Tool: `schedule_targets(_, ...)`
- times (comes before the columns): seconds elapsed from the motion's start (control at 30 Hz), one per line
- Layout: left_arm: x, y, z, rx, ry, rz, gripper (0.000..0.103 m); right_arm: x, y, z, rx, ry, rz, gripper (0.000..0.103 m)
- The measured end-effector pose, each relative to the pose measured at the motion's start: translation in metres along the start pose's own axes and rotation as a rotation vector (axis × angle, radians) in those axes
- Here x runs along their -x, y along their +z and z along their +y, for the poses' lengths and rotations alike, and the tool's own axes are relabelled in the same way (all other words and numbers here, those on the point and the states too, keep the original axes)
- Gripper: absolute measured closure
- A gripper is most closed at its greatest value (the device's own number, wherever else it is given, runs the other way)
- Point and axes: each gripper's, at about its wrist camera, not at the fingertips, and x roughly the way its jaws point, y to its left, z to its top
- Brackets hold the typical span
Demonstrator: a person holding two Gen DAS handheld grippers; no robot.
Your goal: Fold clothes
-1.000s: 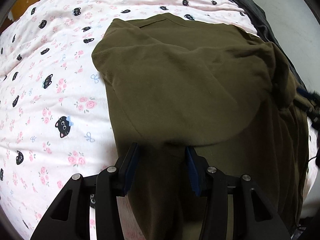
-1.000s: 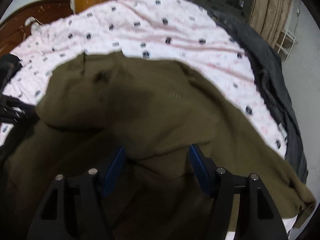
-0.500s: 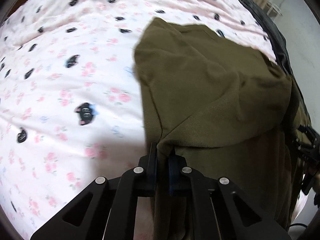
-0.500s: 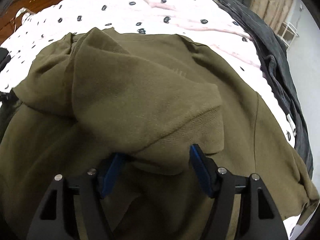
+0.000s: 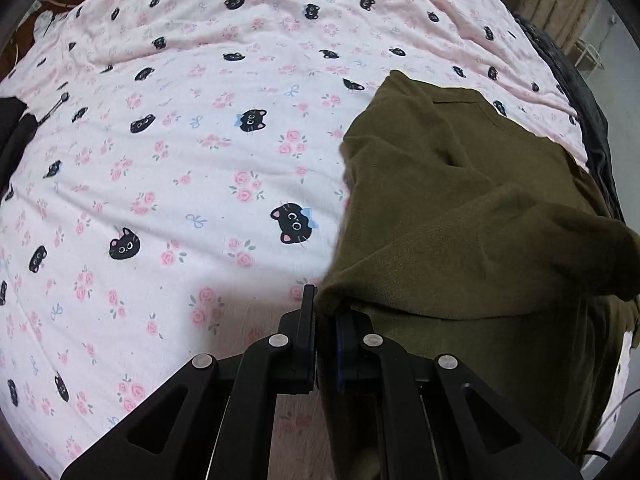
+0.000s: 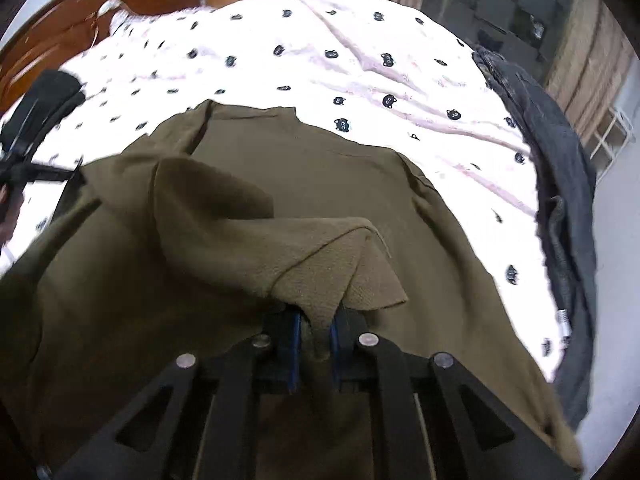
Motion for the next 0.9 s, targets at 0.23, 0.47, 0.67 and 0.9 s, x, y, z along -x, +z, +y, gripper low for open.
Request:
schedule_targets(0.23,-0.009,-0.011,0.010,0.018,-0.055,0.063,0.096,-0.035,-0.048,-0.003,0.002,-0.016,0.279,0.077)
schedule_targets(0.47,0.023,-0.014,0.024,-0.033,-0.066,0.072,0.084,-0.013,-0.060,-0.007,-0.141,-0.006,0.199,0.043)
schedule_targets(0.67,0.024,0.044,-0.012,-0.282,-0.128,0.034,0.084,0.020,-0.031,-0.040,-0.305,0.023,-0.032,0.042)
schedule_targets(0.9,0.024,0.116,-0.057,-0.582,-0.205,-0.014,0.084,-0.034,-0.003,-0.087,-0.412,0.042,0.033,0.042)
